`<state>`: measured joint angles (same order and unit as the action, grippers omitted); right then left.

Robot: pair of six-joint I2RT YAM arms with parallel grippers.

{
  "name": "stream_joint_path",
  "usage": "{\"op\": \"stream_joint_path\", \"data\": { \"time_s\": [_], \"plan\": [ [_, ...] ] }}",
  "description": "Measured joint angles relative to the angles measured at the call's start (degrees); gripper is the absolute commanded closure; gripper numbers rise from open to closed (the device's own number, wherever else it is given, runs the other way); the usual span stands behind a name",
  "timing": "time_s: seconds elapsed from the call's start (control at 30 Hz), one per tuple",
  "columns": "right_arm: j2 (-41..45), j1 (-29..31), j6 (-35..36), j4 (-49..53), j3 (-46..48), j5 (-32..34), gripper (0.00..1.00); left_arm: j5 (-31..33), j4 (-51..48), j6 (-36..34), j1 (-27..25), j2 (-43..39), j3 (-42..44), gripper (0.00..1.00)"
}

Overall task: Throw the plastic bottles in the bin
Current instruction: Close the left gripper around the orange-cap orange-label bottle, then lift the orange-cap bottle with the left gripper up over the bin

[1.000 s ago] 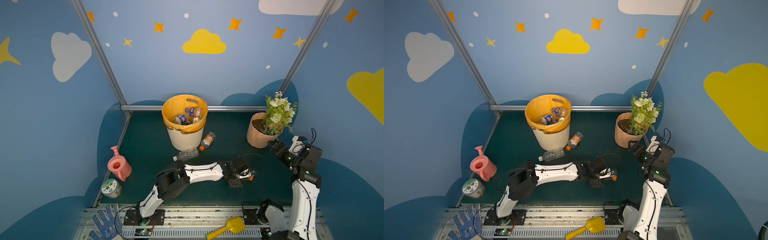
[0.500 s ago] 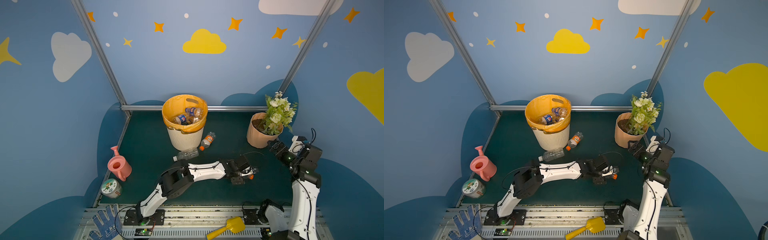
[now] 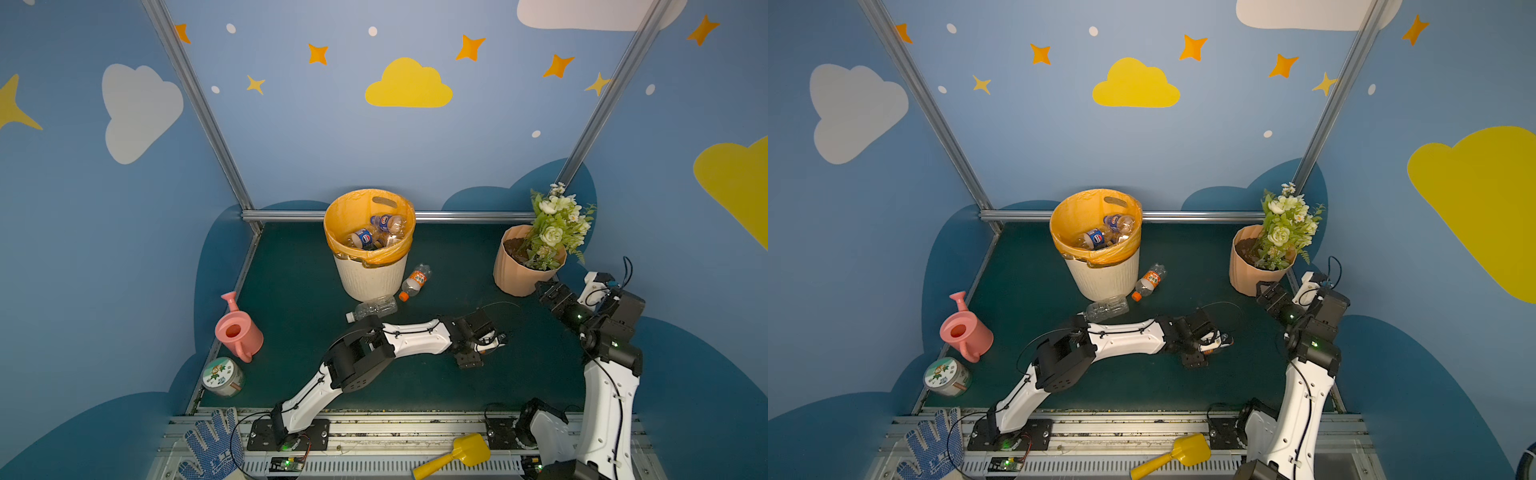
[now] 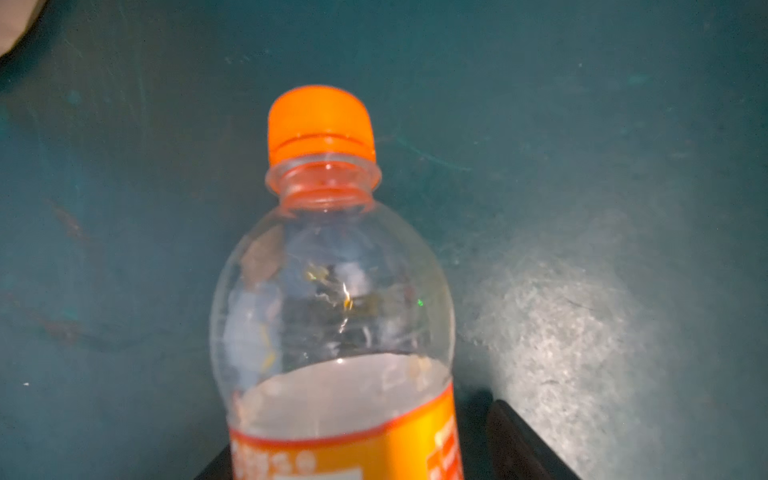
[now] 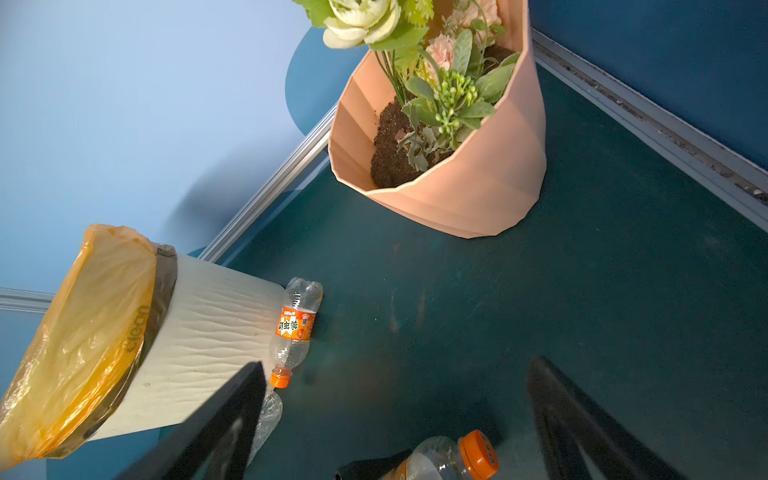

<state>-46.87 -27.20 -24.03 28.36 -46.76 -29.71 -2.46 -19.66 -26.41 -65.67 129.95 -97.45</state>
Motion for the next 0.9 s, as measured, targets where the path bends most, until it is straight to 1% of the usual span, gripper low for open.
{"op": "stream_joint_path", "data": {
  "time_s": [0.1, 0.23, 0.37, 0.43, 0.57, 0.8, 0.9],
  "plan": [
    [0.0, 0.0, 0.0, 0.0, 0.4, 0.0, 0.05, -0.6, 0.9, 1.2, 0.1, -0.7, 1.3, 0.27],
    [0.1, 0.0, 0.0, 0.0, 0.5, 0.0, 0.04, -1.9, 0.6, 2.9, 0.3, -0.7, 1.5, 0.38],
    [0.3, -0.2, 0.0, 0.0, 0.5, 0.0, 0.04, -3.3, 1.0, 5.0, 1.0, -1.0, 1.8, 0.45],
    [0.5, -0.2, 0.0, 0.0, 0.5, 0.0, 0.05, -4.2, 2.0, 6.8, 1.5, -2.0, 3.6, 0.47],
    [0.5, -0.3, 0.0, 0.0, 0.5, 0.0, 0.05, -5.3, 4.0, 10.6, 2.8, -6.2, 9.1, 0.52],
    [0.5, -0.3, 0.0, 0.0, 1.1, -0.1, 0.05, -5.7, 10.1, 16.6, 3.7, -16.8, 14.9, 0.54],
    [0.6, -0.3, 0.0, -0.1, 1.2, -0.2, 0.05, -4.7, 13.7, 18.8, 3.6, -21.8, 16.9, 0.55]
  ]
}}
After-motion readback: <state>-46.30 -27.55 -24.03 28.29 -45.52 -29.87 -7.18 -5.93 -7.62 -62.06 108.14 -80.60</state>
